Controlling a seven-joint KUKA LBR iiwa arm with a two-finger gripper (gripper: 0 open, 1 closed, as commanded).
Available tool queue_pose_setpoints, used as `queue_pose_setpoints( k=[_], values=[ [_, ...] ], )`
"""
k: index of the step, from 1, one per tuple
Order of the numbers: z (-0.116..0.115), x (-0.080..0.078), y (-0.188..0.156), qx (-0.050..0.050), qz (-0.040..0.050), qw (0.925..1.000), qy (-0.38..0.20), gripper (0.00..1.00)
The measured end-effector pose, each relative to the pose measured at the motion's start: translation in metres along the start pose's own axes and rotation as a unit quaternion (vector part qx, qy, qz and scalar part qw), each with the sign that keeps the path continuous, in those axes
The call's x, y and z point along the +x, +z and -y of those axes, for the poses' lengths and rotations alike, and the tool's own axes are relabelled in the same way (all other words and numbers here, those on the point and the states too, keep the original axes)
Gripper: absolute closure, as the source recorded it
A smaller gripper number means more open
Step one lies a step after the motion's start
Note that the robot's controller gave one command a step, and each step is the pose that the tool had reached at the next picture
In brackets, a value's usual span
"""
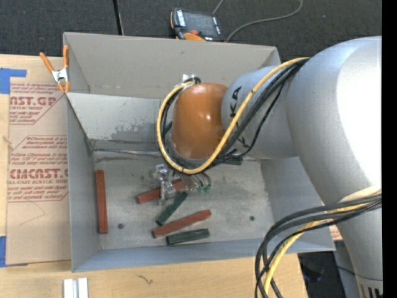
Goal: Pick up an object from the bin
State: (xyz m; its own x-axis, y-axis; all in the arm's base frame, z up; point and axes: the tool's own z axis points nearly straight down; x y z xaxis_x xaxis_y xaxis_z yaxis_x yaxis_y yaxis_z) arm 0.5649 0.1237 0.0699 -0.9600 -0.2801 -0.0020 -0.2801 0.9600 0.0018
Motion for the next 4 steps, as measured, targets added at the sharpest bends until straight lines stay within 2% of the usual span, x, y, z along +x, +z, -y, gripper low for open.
queue_pose_setpoints(
  k=[1, 2, 3, 4],
  values=[
    [-0.021, -0.006, -0.168, 0.001, 0.0049, 0.9999, 0.009, 1.0],
    [-0.021, -0.005, -0.163, 0.0, 0.0006, 1.0, 0.009, 0.0],
    [-0.013, 0.043, -0.064, 0.001, -0.0045, 0.9953, 0.097, 0.0],
    [-0.052, 0.02, 0.002, 0.0, -0.0024, 0.9941, -0.109, 0.0]
  ],
)
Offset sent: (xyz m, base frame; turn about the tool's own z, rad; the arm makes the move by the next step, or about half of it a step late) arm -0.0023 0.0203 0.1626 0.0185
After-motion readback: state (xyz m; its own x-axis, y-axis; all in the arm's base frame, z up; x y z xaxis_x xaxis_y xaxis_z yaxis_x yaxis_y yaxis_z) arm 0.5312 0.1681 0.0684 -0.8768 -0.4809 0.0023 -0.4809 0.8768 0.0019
